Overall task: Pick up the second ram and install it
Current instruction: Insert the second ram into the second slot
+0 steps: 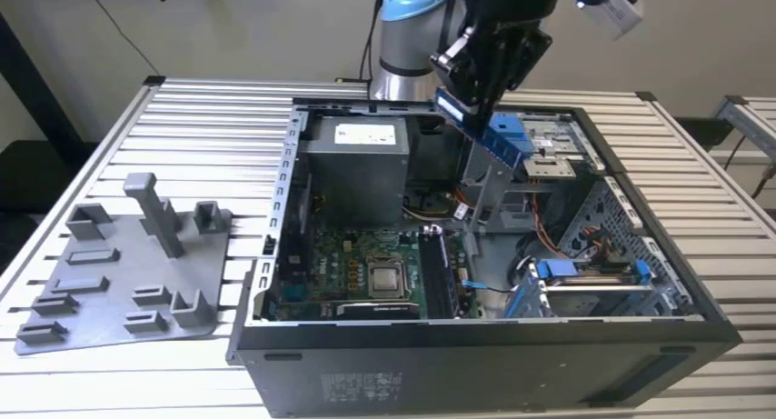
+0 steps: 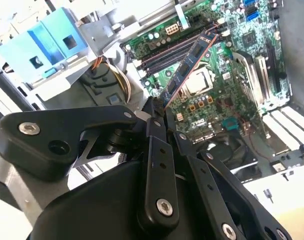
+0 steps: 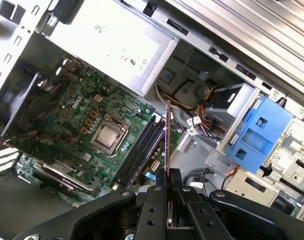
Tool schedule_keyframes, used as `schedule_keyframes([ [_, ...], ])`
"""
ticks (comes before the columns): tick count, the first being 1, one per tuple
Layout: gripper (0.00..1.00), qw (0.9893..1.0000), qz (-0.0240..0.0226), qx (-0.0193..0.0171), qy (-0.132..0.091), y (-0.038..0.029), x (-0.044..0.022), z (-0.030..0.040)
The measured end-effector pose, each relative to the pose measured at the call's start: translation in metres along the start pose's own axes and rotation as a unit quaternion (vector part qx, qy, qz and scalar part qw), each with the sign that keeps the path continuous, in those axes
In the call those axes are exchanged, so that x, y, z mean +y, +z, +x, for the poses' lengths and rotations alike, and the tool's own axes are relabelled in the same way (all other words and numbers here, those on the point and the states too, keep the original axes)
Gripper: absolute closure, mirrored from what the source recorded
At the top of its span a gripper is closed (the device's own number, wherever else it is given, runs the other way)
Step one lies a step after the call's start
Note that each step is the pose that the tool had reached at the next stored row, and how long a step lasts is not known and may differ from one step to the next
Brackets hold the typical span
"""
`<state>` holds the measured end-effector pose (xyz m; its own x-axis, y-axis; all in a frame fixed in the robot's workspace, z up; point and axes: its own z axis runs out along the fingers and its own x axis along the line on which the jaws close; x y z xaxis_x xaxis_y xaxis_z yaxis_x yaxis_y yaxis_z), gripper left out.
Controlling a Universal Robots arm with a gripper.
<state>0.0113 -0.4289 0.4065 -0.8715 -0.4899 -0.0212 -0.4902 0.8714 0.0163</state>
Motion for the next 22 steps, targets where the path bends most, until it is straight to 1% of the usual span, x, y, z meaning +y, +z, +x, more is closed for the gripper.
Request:
schedule_keyframes([
  [3, 0.86, 0.9998, 0.0005, -0.0004, 0.022, 0.0004, 0.0, 0.0],
  [5, 0.86, 0.9993, 0.0008, -0.0006, 0.037, 0.0007, 0.0, 0.0],
  [8, 0.86, 0.9982, 0.0013, -0.001, 0.059, 0.0011, 0.0, 0.0],
  [11, 0.86, 0.9968, 0.0017, -0.0013, 0.08, 0.0014, -0.0001, 0.0001],
  [14, 0.86, 0.9949, 0.0022, -0.0016, 0.101, 0.0017, -0.0001, 0.0001],
  [17, 0.86, 0.9925, 0.0026, -0.002, 0.122, 0.002, -0.0002, 0.0001],
  [20, 0.86, 0.9897, 0.003, -0.0024, 0.143, 0.0024, -0.0002, 0.0002],
  [22, 0.86, 0.9875, 0.0033, -0.0026, 0.157, 0.0026, -0.0003, 0.0002],
])
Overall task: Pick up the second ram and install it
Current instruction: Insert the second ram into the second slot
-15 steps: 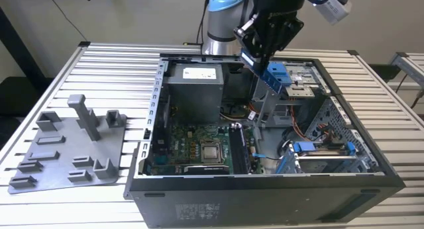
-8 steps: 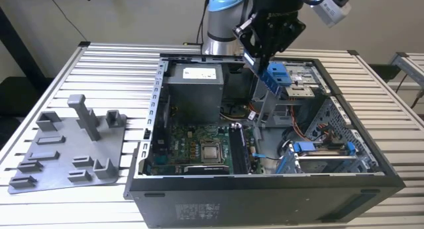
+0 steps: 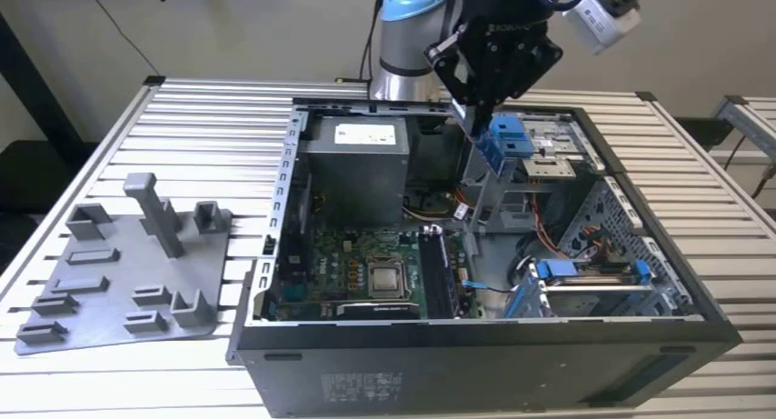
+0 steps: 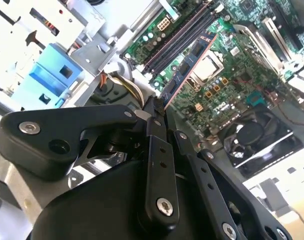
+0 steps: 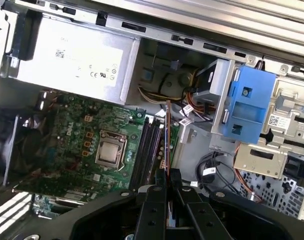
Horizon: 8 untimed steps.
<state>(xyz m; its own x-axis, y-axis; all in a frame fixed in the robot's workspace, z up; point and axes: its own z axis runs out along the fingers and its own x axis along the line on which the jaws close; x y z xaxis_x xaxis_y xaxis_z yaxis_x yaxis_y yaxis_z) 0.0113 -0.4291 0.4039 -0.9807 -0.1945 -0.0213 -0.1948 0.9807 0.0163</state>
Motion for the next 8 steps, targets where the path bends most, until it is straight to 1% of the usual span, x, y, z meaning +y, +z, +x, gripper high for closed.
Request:
schedule_keyframes([
  [4, 0.86, 0.9996, 0.0006, -0.0005, 0.028, 0.0004, -0.0001, 0.0],
  [8, 0.86, 0.9985, 0.0012, -0.0009, 0.055, 0.0008, -0.0002, 0.0],
])
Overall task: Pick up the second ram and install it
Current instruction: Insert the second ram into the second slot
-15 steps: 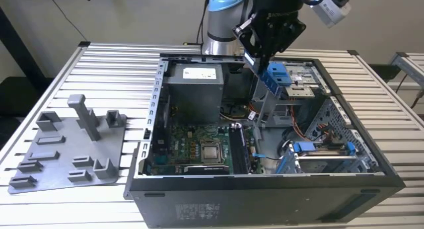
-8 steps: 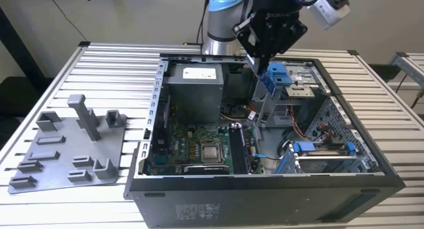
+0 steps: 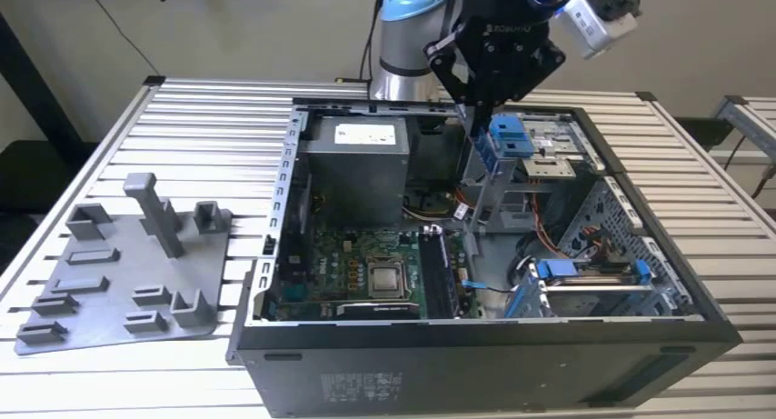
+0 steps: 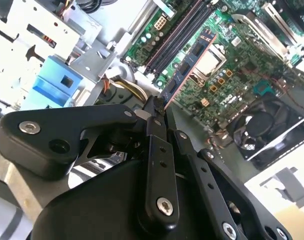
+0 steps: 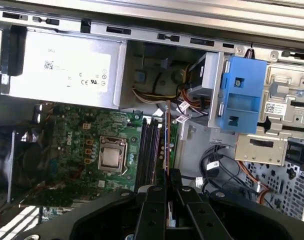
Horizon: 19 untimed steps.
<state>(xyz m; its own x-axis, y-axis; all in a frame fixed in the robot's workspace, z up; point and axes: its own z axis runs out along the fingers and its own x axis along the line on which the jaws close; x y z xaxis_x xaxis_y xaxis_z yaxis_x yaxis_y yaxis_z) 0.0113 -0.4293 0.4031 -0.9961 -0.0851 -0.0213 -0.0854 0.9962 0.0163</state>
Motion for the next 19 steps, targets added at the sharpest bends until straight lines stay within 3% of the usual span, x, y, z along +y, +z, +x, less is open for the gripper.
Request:
schedule_keyframes([
  [5, 0.86, 0.9994, 0.0007, -0.0005, 0.033, 0.0004, -0.0002, 0.0],
  [10, 0.86, 0.998, 0.0013, -0.001, 0.063, 0.0008, -0.0005, 0.0001],
  [19, 0.86, 0.998, 0.0014, -0.0004, 0.063, 0.0034, -0.0024, 0.0003],
])
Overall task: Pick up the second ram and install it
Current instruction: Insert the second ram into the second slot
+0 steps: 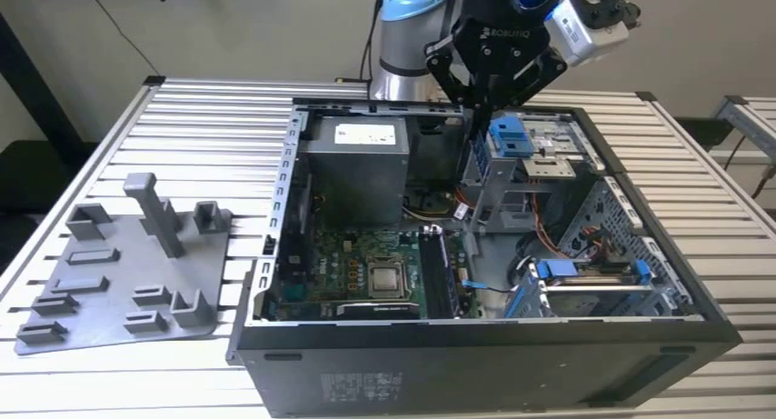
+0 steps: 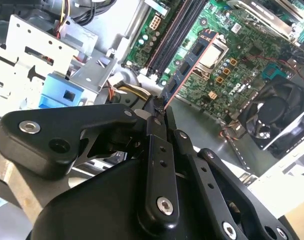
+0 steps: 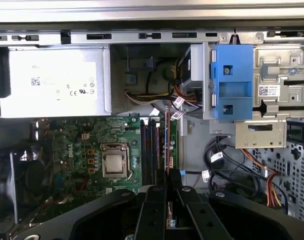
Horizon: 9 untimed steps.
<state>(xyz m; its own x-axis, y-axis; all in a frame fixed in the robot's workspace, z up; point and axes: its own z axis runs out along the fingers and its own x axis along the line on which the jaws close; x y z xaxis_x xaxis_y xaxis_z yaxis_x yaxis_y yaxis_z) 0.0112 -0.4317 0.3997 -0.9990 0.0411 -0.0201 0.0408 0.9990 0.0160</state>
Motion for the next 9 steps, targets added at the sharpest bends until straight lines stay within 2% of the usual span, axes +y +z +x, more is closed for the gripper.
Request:
schedule_keyframes([
  [4, 0.86, 1.0, -0.0001, 0.0008, 0.0, 0.003, -0.0049, -0.0001],
  [9, 0.86, 1.0, 0.0002, 0.0087, 0.0, 0.0079, -0.0093, -0.0002],
])
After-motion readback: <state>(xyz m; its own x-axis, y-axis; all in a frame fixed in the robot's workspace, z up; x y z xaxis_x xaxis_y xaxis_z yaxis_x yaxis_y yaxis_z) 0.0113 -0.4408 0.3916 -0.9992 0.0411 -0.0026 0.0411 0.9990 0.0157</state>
